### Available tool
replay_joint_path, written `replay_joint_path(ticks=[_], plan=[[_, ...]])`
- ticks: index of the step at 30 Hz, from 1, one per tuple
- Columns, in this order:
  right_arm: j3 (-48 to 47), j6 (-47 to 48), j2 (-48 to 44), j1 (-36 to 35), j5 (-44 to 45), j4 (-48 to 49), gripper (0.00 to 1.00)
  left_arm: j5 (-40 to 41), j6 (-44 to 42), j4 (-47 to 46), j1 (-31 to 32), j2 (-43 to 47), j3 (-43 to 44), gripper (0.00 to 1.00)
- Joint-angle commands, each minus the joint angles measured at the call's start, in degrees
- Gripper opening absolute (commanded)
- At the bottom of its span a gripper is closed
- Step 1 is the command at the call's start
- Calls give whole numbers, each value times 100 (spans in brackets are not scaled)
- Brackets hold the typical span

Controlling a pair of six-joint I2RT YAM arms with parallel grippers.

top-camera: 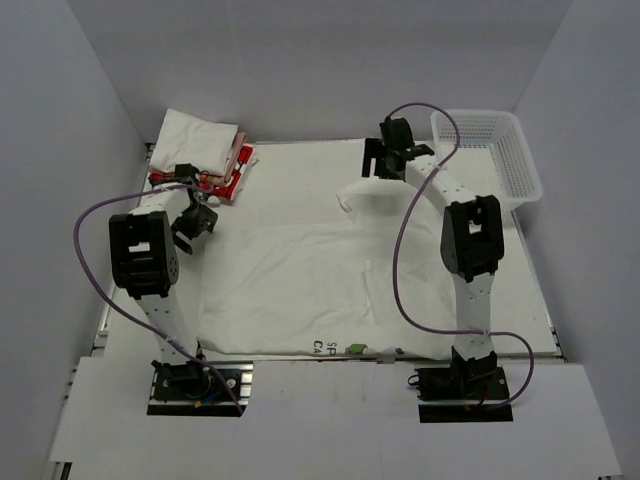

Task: Fold and stack the t-shirts

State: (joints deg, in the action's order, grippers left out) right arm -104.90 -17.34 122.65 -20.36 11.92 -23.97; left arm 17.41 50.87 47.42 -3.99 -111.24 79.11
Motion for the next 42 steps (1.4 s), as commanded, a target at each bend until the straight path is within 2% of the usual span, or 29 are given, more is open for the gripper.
replay_joint_path(ticks=[1,2,5,13,15,18,21,25,28,33,37,42], plan=[[-732,722,469,217,153,-372,90,-211,-148,-206,-5,-142,245,92],[-829,1054,714,234,161,-181,90,-290,-148,-207,-5,-230,323,87],[-944,1224,996,287,354,66,90,-440,-200,-207,-5,-538,552,73],[-1428,1541,1674,445,-155,340,90,-501,-280,-365,-5,-803,675,63],[-1672,1550,1901,454,-234,322,90,-502,-280,-295,-5,-855,746,58],[-2173,1524,2157,445,-252,95,90,-502,-332,-295,-5,-724,746,58],[-2131,1488,2149,445,-278,85,90,-502,-332,-295,-5,-461,746,59],[-1972,1453,2079,463,-357,103,90,-431,-447,-645,-5,-170,632,69],[-1946,1444,2070,454,-384,76,90,-493,-499,-777,-5,-91,632,70],[-1815,1400,2044,436,-463,15,90,-607,-499,-901,-5,-503,763,69],[-1779,1374,2009,445,-375,15,90,-721,-604,-612,100,-785,939,68],[-1753,1409,1999,428,-278,-20,90,-862,-605,-611,152,-732,458,65]])
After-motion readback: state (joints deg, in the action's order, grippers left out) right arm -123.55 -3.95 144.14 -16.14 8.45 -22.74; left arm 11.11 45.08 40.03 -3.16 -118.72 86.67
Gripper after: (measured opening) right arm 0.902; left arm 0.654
